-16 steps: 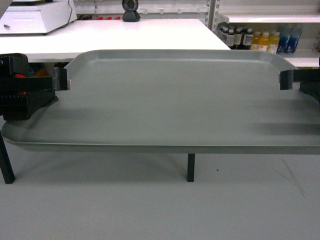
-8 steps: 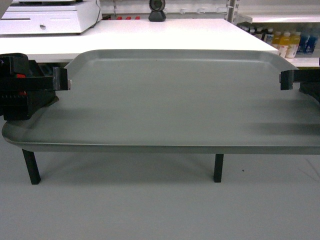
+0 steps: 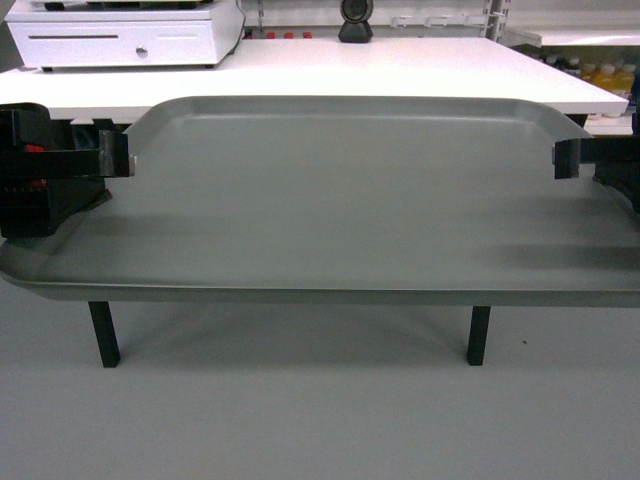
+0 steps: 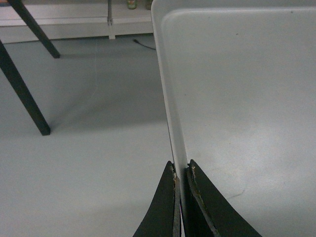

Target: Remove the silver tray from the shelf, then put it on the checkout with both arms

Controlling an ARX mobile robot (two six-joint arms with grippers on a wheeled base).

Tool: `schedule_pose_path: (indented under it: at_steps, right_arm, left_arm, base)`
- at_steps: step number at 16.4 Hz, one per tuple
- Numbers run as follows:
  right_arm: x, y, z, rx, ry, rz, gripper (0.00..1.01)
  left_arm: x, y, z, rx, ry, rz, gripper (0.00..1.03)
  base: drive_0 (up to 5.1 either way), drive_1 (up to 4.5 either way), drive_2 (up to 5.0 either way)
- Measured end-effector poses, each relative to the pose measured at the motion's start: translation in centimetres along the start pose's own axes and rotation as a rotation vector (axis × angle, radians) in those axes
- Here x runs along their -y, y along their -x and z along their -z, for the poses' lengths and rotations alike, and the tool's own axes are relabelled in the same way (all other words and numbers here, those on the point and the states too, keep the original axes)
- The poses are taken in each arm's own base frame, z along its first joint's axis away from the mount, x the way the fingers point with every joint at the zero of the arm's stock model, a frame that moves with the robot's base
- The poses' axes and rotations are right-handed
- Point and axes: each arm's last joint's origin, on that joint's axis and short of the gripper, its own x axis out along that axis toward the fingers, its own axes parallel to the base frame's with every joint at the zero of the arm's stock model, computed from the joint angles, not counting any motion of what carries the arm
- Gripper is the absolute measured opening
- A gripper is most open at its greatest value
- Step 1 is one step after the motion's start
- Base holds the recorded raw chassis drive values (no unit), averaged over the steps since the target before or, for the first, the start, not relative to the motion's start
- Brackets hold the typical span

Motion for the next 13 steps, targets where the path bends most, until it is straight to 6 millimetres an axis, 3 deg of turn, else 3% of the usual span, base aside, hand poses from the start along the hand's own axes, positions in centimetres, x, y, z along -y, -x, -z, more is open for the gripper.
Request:
schedule_pose_path:
  at_steps: [6,13]
  right_arm:
    - [0.18,-0.03,-0.01,-0.001,-0.002,0.004,0.03]
    - [0.17,-0.01,-0.01,0.000,-0.003,0.004,0.03]
  left_arm:
    - [0.16,0.01,0.03,-0.002,-0.002,0.007,0.04]
    - [0.15,0.05,-0.01,0.000,-0.002,0.006,0.04]
  base:
    - [0.0,0.00,0.0]
    - [0.0,4.26,-4.2]
